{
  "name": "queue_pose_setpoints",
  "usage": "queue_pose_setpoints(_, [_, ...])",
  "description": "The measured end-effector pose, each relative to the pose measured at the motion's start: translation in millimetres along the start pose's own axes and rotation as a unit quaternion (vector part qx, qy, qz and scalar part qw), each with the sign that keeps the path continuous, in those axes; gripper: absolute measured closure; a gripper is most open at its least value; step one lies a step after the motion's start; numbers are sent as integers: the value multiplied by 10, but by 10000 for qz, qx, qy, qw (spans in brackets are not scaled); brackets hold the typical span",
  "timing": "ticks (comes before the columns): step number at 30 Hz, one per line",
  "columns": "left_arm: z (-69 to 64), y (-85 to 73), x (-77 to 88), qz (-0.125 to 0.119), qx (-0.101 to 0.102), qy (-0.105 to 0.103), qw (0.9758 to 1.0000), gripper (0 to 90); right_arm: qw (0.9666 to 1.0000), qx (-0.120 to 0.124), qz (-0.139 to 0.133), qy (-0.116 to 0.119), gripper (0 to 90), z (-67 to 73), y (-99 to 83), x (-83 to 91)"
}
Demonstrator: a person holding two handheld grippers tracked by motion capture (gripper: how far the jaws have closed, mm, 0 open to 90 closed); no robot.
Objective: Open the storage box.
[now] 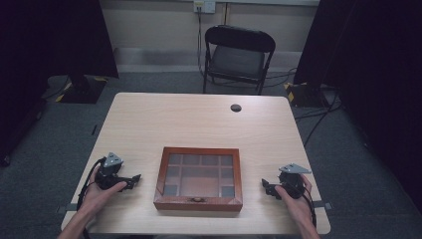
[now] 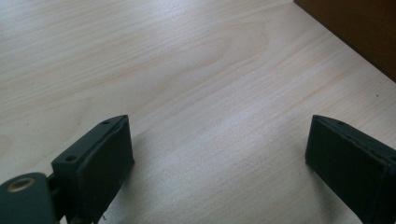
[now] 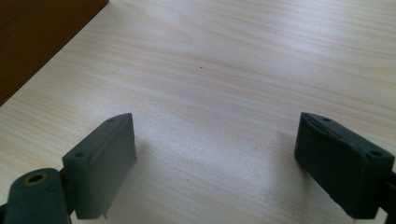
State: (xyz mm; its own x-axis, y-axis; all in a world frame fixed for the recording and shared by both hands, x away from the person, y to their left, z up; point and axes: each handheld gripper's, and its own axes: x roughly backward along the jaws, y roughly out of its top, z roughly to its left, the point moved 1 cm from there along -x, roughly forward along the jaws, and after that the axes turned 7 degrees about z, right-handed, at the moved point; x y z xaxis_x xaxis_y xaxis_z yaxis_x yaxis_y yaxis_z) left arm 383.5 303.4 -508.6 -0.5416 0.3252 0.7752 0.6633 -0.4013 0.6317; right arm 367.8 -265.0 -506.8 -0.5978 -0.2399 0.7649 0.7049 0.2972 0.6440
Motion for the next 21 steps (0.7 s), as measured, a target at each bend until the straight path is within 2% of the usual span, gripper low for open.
queue_pose_setpoints(6, [-6, 8, 30, 39, -16, 9, 10000, 133, 10000, 0, 0, 0, 119, 0, 0, 0])
queue_pose_setpoints(11, [-38, 21, 48, 118, -145, -63, 9998, 178, 10000, -1, -1, 3, 119, 0, 0, 0])
queue_pose_setpoints(17, [-79, 55, 89, 28, -175, -174, 9997, 189, 10000, -1, -2, 4, 119, 0, 0, -1])
queue_pose_setpoints(19, [-99, 72, 111, -45, -108, -267, 9996, 186, 10000, -1, 0, 1, 118, 0, 0, 0])
queue_pose_setpoints(20, [-113, 87, 137, -98, -143, -368, 9992, 188, 10000, -1, 0, 0, 119, 0, 0, 0])
queue_pose_setpoints(21, [-113, 87, 137, -98, -143, -368, 9992, 189, 10000, -1, 0, 0, 119, 0, 0, 0])
